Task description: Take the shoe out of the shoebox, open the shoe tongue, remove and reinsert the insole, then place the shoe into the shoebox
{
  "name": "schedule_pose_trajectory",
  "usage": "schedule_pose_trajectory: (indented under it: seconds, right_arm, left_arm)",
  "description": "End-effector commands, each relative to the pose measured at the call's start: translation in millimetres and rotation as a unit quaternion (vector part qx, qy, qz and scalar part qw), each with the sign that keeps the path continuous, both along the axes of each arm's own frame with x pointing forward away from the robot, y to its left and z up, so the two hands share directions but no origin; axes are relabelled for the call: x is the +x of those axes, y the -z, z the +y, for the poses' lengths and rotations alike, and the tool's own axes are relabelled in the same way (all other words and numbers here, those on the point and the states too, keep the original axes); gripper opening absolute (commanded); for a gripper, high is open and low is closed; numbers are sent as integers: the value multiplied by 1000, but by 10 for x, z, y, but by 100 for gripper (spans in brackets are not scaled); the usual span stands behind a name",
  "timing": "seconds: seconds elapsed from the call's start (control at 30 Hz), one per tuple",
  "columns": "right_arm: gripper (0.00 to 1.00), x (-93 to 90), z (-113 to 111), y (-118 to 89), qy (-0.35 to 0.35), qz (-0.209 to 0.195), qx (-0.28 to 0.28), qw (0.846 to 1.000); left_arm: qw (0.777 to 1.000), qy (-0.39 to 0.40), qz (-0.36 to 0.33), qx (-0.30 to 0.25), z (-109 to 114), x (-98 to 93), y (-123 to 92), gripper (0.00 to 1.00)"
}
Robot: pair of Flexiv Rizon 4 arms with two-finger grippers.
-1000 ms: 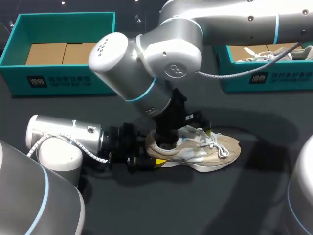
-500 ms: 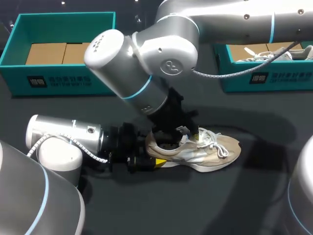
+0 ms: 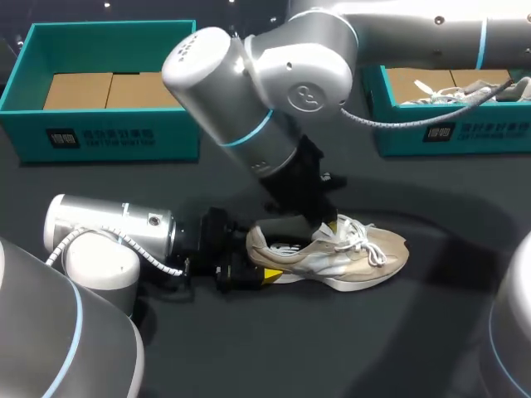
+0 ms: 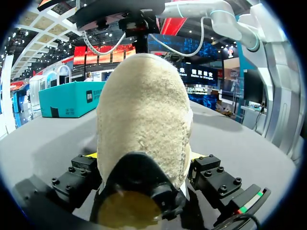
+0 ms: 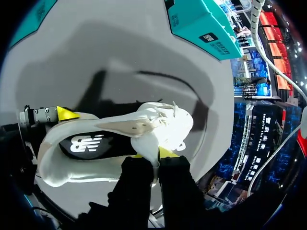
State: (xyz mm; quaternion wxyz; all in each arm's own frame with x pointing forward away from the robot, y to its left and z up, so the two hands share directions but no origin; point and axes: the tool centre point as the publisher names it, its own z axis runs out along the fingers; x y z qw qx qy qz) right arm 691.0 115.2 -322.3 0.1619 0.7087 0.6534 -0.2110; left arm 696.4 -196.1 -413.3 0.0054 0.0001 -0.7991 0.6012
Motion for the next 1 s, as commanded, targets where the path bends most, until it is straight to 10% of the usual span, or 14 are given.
schedule_pose_trajectory:
  seconds: [0.03,1.0]
  right_arm:
    - [0,-105,-314,-160,-18,-47,98,994]
    - [0,-106,-681,-108,-79,-18,143,986]
  left_arm:
    - [1000,0,0,1,12,-5,-4,0]
    - [1000,0,0,1,12,-5,-4,0]
